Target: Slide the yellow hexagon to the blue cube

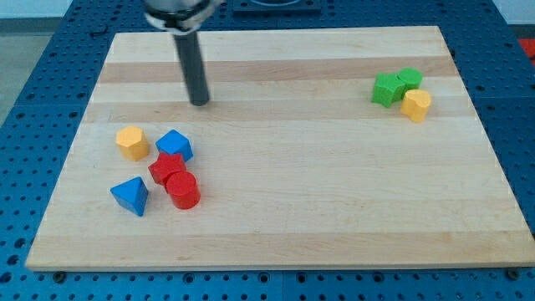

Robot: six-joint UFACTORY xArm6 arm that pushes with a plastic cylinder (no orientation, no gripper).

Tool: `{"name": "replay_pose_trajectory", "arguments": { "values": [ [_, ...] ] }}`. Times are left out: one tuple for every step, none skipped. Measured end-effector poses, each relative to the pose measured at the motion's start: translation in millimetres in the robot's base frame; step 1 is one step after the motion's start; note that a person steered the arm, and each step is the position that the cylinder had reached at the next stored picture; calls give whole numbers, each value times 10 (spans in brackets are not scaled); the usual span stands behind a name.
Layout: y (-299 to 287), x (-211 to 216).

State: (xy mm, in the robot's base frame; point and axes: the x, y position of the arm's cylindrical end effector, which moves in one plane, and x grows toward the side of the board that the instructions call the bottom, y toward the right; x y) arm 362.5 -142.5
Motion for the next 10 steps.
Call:
{"name": "replay_pose_trajectory", "arguments": {
  "values": [
    [-503, 184],
    [-691, 292],
    [-1045, 429],
    [-1157, 760],
    [-1228, 956],
    [-1074, 955],
    [-904, 955],
    [-618, 955],
    [-316, 955],
    [-45, 955]
  ]
}}
